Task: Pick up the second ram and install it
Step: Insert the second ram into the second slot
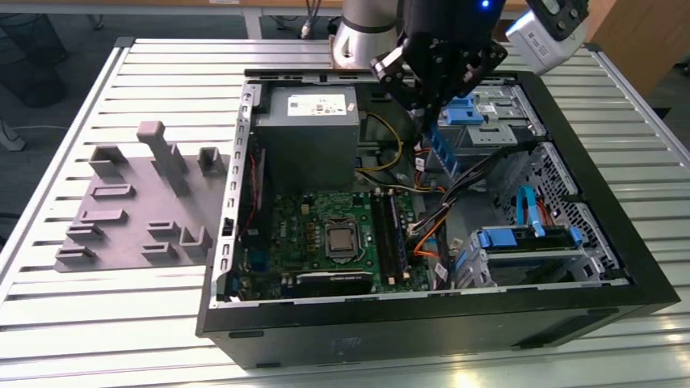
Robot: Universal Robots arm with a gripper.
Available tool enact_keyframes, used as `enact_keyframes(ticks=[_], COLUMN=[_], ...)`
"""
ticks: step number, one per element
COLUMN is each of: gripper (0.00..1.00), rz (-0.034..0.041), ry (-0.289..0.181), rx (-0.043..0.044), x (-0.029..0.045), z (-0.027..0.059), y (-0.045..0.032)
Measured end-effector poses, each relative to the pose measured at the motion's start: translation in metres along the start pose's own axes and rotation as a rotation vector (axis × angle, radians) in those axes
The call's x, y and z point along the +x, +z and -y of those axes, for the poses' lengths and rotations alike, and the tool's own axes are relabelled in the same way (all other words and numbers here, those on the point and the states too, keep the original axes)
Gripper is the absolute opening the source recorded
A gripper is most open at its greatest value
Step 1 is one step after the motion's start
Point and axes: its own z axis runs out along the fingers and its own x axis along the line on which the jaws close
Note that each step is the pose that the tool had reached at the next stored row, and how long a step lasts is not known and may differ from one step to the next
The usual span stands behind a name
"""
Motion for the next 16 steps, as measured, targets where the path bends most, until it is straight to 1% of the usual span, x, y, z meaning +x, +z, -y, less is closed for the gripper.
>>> enact_keyframes(ticks=[6, 10, 11, 12, 13, 14, 15, 16], gripper=[0.14, 0.14, 0.14, 0.14, 0.14, 0.14, 0.14, 0.14], rz=[0.0025, 0.0029, -0.0053, -0.0182, -0.0281, -0.0355, -0.0388, -0.0400], ry=[0.102, 0.148, 0.152, 0.155, 0.156, 0.157, 0.157, 0.158], rx=[0.0065, 0.0094, 0.0083, 0.0063, 0.0042, 0.0012, -0.0014, -0.0033], x=[0.0000, 0.0000, 0.0000, 0.0000, 0.0000, 0.0001, 0.0001, 0.0002], z=[0.0000, -0.0005, -0.0005, -0.0005, -0.0005, -0.0005, -0.0005, -0.0005], y=[0.0011, 0.0018, 0.0020, 0.0022, 0.0024, 0.0027, 0.0033, 0.0042])
